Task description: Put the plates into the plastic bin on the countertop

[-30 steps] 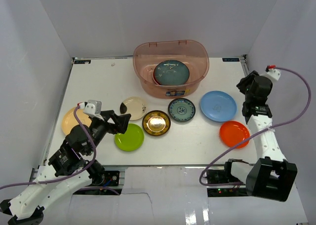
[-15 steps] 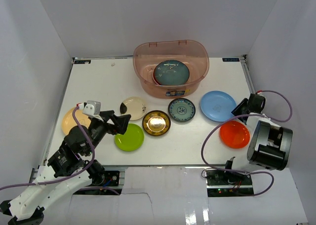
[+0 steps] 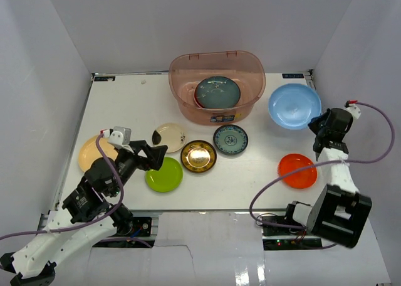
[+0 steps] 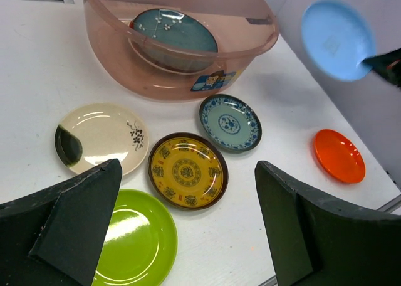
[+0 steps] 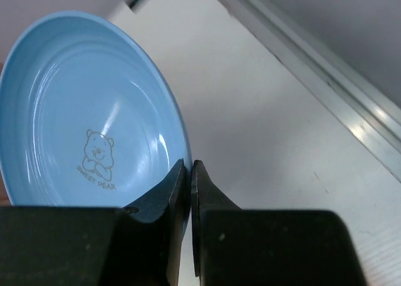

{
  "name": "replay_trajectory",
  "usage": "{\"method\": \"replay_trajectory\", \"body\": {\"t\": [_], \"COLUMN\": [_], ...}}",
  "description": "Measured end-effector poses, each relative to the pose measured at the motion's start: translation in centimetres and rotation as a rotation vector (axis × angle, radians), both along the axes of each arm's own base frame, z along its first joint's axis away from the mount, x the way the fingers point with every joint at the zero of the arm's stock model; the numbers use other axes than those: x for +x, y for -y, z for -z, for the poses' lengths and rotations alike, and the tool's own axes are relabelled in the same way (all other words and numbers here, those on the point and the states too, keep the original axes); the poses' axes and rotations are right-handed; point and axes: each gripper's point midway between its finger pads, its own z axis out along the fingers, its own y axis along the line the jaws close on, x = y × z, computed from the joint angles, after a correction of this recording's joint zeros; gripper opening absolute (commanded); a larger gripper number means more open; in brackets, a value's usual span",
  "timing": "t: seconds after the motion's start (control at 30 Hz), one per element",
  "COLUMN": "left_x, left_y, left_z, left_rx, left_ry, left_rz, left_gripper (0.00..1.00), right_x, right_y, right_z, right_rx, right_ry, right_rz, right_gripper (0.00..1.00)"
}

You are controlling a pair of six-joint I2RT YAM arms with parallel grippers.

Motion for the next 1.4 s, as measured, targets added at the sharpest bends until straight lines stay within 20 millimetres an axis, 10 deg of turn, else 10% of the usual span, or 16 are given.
{"method": "replay_trajectory", "body": {"t": [0.2,0.37,0.43,0.53,0.63,0.83,0.9,1.1,1.27,1.4], "left_x": [0.9,1.9,2.4,3.1,3.8,5.6,6.1,8.2,9.6,10.0], "left_y": [0.5,0.0,-0.4,-0.9,-1.3,-2.5,-3.1,-5.9,-9.5,-12.3], "left_z": [1.4,2.4,3.1,4.7,6.4,9.3,10.2,12.5,14.9,17.6], "left_rx": [0.053,0.093,0.119,0.172,0.228,0.323,0.351,0.407,0.425,0.467], "left_ry": [-0.04,-0.066,-0.085,-0.13,-0.179,-0.266,-0.295,-0.39,-0.505,-0.627], "left_rz": [-0.014,-0.074,-0.111,-0.167,-0.218,-0.313,-0.347,-0.481,-0.608,-0.694], "left_gripper": [0.96,0.93,0.93,0.93,0.93,0.92,0.91,0.88,0.83,0.74], "right_x": [0.9,8.1,11.8,16.6,19.4,18.8,18.3,18.8,17.3,9.8], "right_y": [-5.4,-16.9,-21.1,-25.1,-27.1,-28.1,-28.3,-29.4,-30.2,-31.4], "right_z": [-15.0,-24.3,-24.9,-21.4,-13.5,0.3,2.2,0.9,-3.4,-6.2], "right_rx": [-0.024,-0.073,-0.091,-0.126,-0.154,-0.167,-0.167,-0.166,-0.14,-0.035], "right_ry": [0.401,0.5,0.492,0.397,0.214,-0.096,-0.142,-0.083,0.014,0.129], "right_rz": [-0.145,-0.474,-0.577,-0.662,-0.713,-0.774,-0.782,-0.789,-0.837,-0.935], "right_gripper": [0.08,0.08,0.08,0.08,0.08,0.11,0.39,0.88,0.93,0.89]}}
